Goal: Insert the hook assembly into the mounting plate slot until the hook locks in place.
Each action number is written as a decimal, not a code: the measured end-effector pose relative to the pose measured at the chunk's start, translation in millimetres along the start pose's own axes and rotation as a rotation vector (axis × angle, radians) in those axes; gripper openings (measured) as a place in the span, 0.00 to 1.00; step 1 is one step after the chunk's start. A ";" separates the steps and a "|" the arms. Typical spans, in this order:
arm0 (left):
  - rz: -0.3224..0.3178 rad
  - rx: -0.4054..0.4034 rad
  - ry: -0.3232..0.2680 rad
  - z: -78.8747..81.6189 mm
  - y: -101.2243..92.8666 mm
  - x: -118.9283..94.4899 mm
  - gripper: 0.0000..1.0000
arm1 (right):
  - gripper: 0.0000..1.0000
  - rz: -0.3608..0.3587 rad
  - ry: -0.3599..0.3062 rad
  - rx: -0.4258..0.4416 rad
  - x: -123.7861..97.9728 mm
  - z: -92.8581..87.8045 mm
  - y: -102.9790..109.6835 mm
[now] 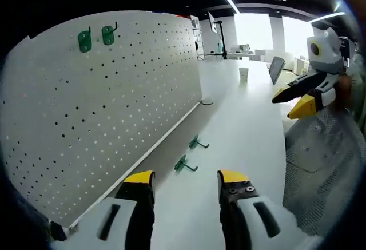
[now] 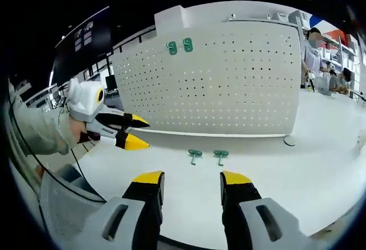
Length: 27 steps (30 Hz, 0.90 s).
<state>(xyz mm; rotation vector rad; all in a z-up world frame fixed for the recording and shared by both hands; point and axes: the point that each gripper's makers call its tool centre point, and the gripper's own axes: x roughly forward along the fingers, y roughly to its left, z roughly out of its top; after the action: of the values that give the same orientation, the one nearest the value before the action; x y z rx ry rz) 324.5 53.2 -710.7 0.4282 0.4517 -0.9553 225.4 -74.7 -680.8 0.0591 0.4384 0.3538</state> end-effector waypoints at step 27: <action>-0.120 0.165 0.178 -22.9 17.9 87.9 0.31 | 0.37 -0.021 -0.008 0.029 -1.0 -1.0 -6.1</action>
<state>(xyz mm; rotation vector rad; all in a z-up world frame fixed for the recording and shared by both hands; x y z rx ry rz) 379.5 15.2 -774.7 0.6444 0.5667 -1.0801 226.1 -80.8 -682.2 0.0838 0.4358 0.3261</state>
